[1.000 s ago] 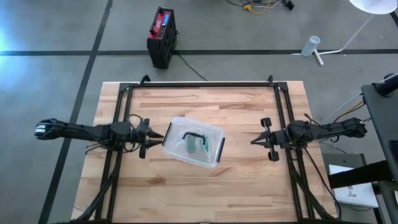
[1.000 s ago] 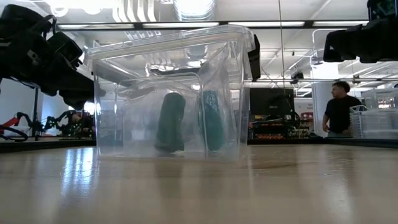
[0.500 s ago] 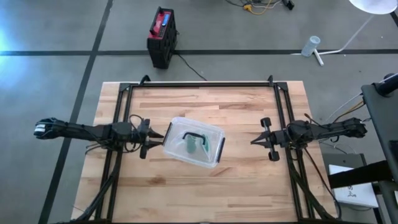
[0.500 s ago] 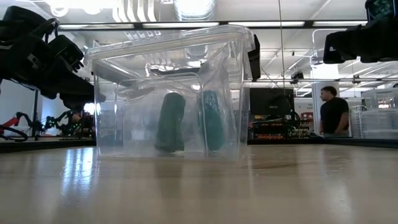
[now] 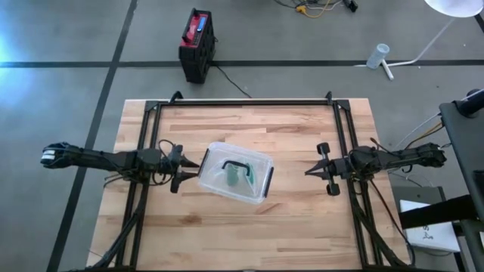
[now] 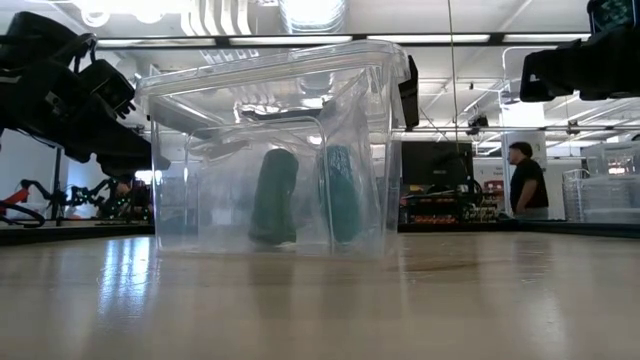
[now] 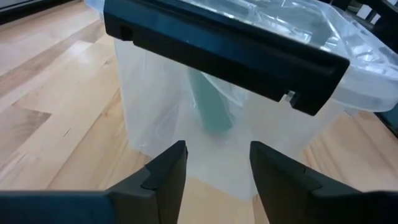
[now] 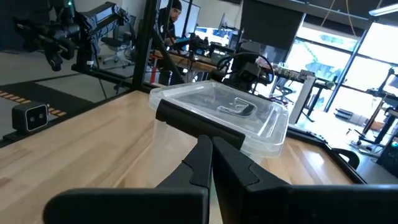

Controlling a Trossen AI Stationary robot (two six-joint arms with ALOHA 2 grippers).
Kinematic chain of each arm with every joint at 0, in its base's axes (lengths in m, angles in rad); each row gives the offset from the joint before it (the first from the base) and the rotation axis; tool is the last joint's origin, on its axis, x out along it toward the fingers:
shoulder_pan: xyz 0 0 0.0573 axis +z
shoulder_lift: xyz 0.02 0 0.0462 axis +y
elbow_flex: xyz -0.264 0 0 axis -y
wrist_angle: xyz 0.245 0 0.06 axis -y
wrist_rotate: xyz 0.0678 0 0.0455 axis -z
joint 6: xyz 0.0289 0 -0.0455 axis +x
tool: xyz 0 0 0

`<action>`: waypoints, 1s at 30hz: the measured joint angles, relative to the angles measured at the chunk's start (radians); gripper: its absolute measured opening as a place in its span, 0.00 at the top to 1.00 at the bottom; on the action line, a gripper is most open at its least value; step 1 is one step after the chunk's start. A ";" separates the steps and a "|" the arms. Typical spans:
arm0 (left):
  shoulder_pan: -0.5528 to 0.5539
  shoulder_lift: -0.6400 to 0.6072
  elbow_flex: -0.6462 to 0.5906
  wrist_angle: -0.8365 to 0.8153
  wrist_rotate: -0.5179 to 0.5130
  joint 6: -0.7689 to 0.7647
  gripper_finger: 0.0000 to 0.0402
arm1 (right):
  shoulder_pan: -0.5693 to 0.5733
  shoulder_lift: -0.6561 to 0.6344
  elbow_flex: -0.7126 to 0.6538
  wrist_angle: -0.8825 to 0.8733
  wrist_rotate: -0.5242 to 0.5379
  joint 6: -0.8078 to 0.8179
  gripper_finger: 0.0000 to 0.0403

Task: Roll bandage
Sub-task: Return to Home Position

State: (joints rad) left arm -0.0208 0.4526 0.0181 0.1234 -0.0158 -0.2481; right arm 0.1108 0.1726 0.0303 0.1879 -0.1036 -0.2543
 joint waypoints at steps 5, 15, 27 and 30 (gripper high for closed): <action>0.000 0.008 0.000 0.000 0.000 0.000 0.56 | 0.000 0.000 0.000 0.000 0.000 0.000 0.98; 0.000 0.011 0.000 0.000 0.000 0.000 0.57 | 0.000 0.000 0.000 0.000 0.000 0.000 0.98; 0.000 0.025 0.000 0.000 0.000 0.000 0.63 | 0.000 0.000 0.000 0.000 0.000 0.000 0.98; 0.000 0.030 0.000 0.000 0.000 0.000 0.65 | 0.000 0.000 0.000 0.000 0.000 0.000 0.98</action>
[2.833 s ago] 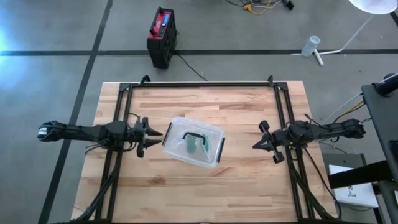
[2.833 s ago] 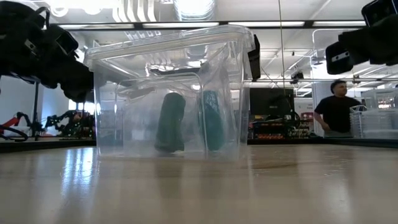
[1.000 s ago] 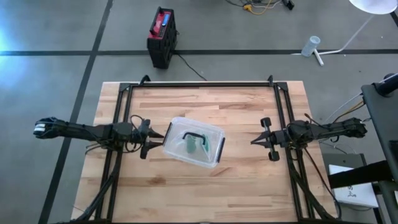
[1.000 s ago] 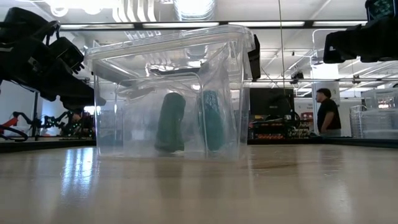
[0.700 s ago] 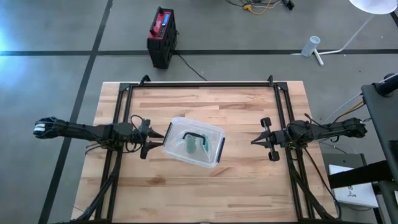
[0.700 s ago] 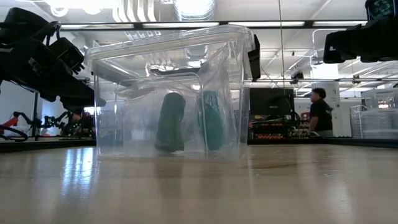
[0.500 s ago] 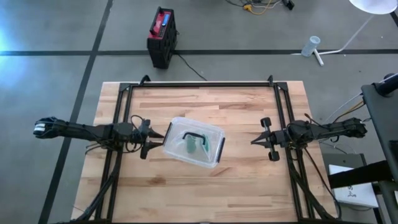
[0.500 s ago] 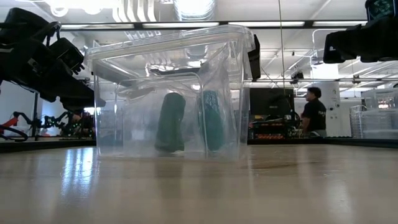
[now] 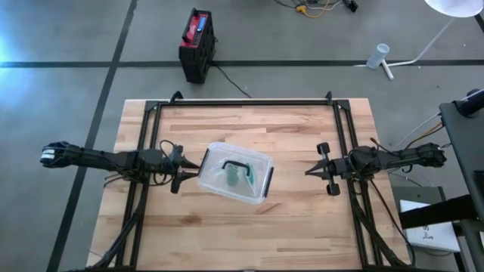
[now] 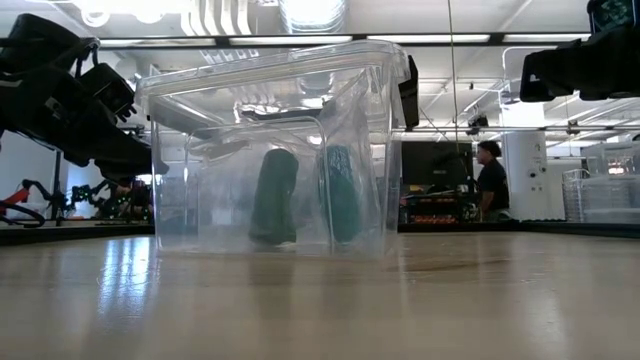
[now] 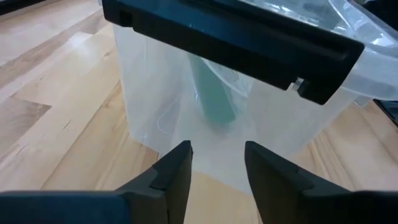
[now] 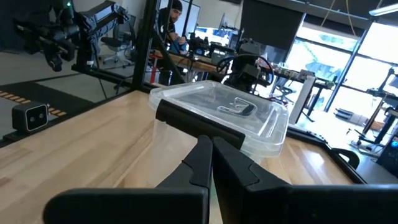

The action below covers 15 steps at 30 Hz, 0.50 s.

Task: Roll bandage
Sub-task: Return to Home Position

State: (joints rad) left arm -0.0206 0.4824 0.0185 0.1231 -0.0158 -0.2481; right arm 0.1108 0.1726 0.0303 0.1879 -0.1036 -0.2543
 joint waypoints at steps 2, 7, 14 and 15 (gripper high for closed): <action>0.000 0.003 0.000 0.000 0.000 0.000 0.65 | 0.000 0.000 0.000 0.000 0.000 0.000 0.98; 0.000 0.010 0.000 0.000 0.000 0.000 0.66 | 0.000 0.000 0.000 0.000 0.000 0.000 0.98; 0.000 0.009 0.000 0.000 0.000 0.000 0.68 | 0.000 0.000 0.000 0.000 0.000 0.000 0.98; 0.000 0.010 0.000 0.000 0.000 0.000 0.69 | 0.000 0.000 0.000 0.000 0.000 0.000 0.98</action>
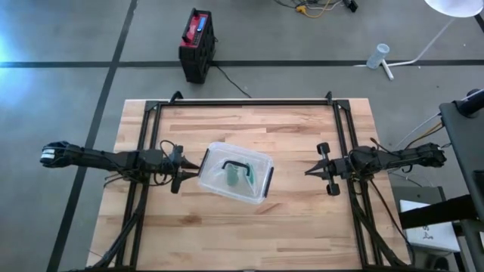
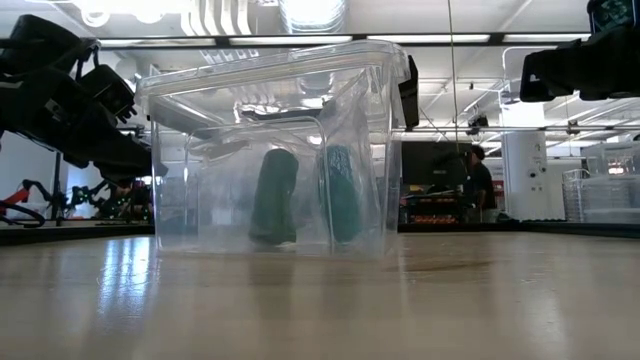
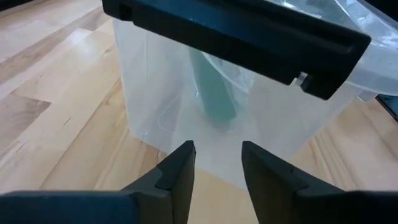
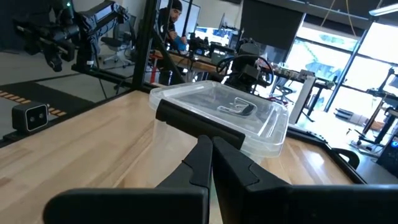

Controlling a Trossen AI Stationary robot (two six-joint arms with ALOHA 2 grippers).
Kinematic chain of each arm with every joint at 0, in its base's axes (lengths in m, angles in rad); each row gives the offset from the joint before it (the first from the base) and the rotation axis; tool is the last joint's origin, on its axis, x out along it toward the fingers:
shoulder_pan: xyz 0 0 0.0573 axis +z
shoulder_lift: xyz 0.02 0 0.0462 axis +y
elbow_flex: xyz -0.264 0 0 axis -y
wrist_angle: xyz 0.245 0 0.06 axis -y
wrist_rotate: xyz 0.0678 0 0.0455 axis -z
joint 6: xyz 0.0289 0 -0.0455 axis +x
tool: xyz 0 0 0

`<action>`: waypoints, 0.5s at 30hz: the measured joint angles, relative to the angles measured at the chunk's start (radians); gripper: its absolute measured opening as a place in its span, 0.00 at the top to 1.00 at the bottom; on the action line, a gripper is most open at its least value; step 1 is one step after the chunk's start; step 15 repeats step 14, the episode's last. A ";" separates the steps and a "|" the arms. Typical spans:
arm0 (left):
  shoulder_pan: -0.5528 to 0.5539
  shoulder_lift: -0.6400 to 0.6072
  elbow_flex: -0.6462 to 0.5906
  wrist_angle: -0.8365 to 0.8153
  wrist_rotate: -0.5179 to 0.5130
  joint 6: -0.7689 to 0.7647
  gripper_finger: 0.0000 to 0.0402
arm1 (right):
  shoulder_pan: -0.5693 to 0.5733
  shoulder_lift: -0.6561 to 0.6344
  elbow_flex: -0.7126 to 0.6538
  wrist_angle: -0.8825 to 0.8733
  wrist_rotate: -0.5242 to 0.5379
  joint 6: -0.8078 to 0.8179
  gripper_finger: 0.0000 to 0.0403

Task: Roll bandage
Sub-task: Return to Home Position

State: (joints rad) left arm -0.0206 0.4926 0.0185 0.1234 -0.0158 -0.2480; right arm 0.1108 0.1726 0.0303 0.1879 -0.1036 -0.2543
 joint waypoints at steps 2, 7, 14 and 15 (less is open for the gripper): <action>0.000 0.002 0.000 0.000 0.000 0.000 0.69 | 0.000 0.000 0.000 0.000 0.000 0.000 0.98; 0.000 0.008 0.000 0.000 0.000 0.000 0.70 | 0.000 0.000 0.000 0.000 0.000 0.000 0.98; 0.000 0.014 0.000 0.000 0.000 0.000 0.71 | 0.000 0.000 0.000 0.000 0.000 0.000 0.98; 0.000 0.014 0.000 0.000 0.000 0.000 0.71 | 0.000 0.000 0.000 0.000 0.000 0.000 0.98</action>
